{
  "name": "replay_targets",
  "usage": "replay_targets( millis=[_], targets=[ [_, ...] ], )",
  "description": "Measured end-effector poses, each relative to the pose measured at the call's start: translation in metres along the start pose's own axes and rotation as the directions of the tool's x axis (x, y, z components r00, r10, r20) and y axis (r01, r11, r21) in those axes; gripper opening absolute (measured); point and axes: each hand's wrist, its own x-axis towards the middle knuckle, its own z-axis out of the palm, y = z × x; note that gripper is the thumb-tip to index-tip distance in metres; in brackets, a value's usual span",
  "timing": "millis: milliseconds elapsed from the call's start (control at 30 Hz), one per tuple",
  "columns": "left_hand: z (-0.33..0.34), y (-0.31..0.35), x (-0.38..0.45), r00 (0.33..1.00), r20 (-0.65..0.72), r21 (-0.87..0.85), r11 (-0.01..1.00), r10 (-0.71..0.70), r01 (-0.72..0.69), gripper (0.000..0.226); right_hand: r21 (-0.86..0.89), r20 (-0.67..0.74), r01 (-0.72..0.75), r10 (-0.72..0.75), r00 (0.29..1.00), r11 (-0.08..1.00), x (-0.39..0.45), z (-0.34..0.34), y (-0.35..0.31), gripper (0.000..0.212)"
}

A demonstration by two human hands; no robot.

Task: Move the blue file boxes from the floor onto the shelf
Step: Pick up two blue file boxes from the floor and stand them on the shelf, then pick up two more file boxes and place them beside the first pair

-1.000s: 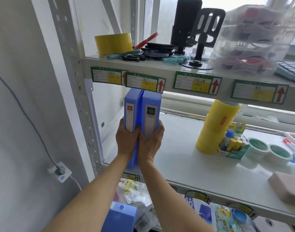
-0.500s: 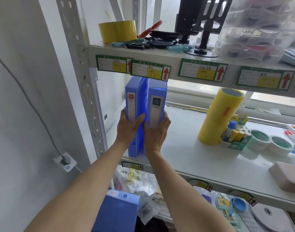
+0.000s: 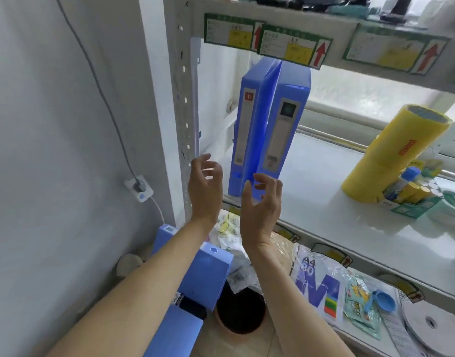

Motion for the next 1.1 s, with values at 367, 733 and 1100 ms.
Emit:
replay_targets(
  millis=[367, 733, 1100],
  targets=[
    [-0.13, -0.174, -0.092, 0.745, -0.354, 0.126, 0.76, -0.566, 0.637, 0.035, -0.457, 0.866, 0.31, 0.338, 0.368, 0.834, -0.113, 0.057, 0.082, 0.037],
    [-0.198, -0.323, -0.161, 0.223, -0.524, -0.011, 0.269, -0.822, 0.963, 0.054, -0.376, 0.911, 0.626, 0.395, 0.116, 0.683, -0.156, 0.128, 0.175, 0.024],
    [-0.224, -0.397, -0.203, -0.061, -0.599, -0.149, 0.036, -0.799, 0.988, 0.084, -0.604, 0.789, 0.512, 0.546, 0.282, 0.61, -0.147, 0.186, 0.236, 0.071]
  ],
)
